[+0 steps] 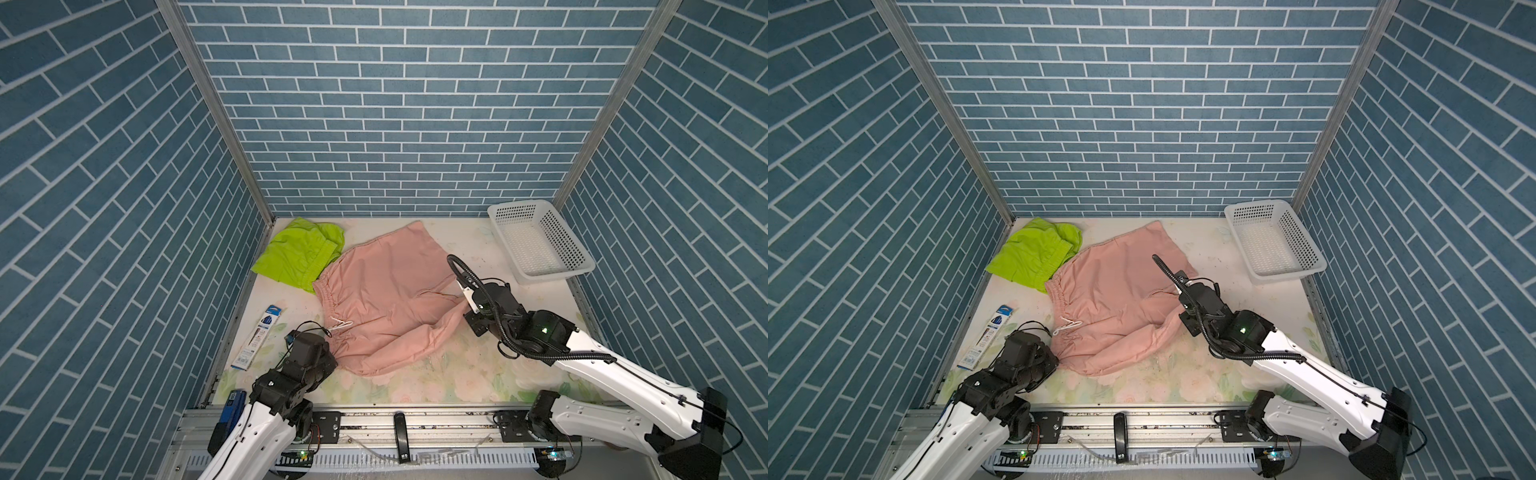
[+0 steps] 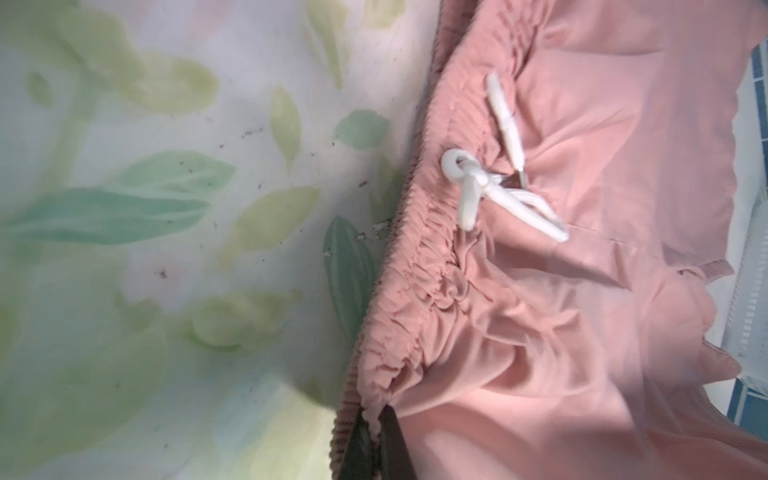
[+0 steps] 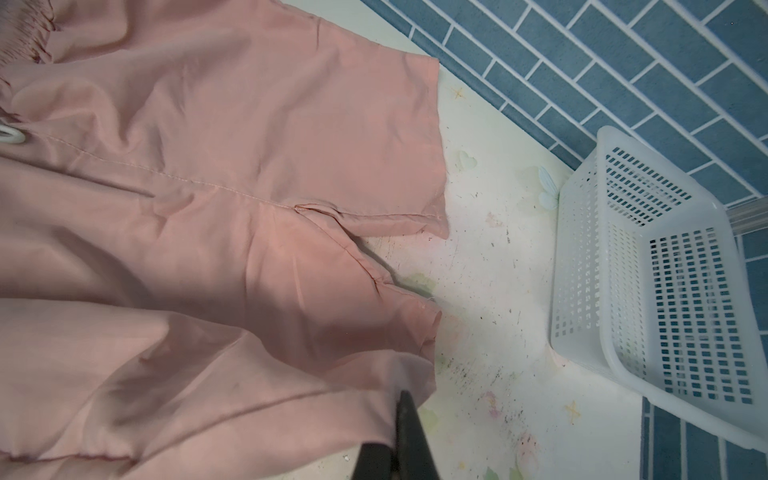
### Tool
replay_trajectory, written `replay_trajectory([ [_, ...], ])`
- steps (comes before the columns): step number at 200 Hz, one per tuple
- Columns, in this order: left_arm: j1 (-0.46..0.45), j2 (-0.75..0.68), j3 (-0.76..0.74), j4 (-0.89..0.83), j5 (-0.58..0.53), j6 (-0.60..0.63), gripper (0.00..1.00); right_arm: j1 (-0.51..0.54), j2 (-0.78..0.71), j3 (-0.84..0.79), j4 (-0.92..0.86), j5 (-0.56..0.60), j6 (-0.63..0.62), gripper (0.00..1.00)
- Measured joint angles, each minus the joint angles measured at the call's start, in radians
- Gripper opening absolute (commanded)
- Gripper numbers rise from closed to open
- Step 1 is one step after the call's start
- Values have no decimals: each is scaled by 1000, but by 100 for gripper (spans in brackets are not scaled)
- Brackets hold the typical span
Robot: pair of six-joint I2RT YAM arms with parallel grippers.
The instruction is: Fold and stack the shorts
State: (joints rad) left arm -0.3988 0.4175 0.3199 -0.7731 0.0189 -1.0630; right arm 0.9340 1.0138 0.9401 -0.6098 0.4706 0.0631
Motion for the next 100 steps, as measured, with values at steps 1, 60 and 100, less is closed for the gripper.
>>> replay_trajectory([
  [1, 0, 0, 7, -5, 0, 3, 0, 0, 0, 0, 0, 1, -1, 0],
  [60, 0, 152, 286, -173, 39, 115, 0, -13, -64, 40, -29, 56, -64, 0],
  [100, 18, 302, 498, -243, 24, 237, 0, -124, 55, 131, 41, -6, -163, 0],
])
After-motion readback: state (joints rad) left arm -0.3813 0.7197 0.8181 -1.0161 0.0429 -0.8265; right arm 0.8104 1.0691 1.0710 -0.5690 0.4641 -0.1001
